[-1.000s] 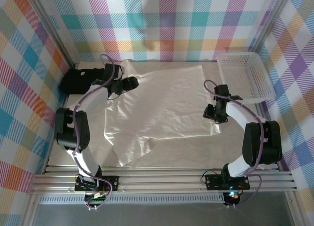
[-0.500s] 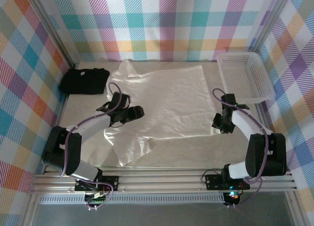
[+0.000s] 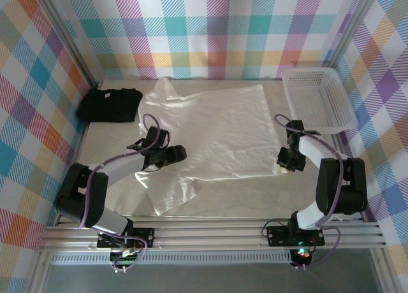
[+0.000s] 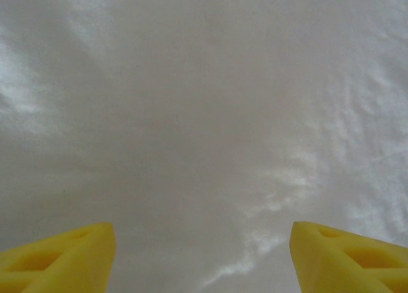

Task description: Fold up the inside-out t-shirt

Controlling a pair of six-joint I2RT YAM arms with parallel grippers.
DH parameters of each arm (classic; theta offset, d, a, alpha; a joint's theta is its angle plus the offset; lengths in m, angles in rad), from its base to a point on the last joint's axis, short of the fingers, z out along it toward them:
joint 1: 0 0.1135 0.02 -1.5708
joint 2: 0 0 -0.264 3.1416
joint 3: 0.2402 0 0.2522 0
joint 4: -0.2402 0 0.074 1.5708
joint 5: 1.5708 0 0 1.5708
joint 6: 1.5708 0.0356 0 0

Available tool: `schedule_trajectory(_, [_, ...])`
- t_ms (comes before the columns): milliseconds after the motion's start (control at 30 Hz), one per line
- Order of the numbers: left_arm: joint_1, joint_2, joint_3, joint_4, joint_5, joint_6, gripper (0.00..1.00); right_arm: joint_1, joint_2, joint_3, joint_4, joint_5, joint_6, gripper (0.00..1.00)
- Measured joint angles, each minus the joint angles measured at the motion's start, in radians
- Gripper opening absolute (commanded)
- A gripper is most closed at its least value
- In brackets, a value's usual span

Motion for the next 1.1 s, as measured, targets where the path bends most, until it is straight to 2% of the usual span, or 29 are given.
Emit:
schedule_trajectory(333, [-0.001, 0.03, -0.055, 0.041, -0.013, 0.001, 0.72, -0.045, 0.035, 0.058, -0.007, 0.064, -0.026, 0.09])
schedule_trajectory(600, [-0.001, 0.033, -0.061, 0.075, -0.015, 0.001, 0.73, -0.053, 0.075, 0.063, -0.008, 0.069, -0.039, 0.31])
schedule_trajectory(1100, [-0.001, 0.033, -0.061, 0.077, -0.011, 0.005, 0.72, -0.073, -0.003, 0.003, -0.036, -0.026, -0.029, 0.45])
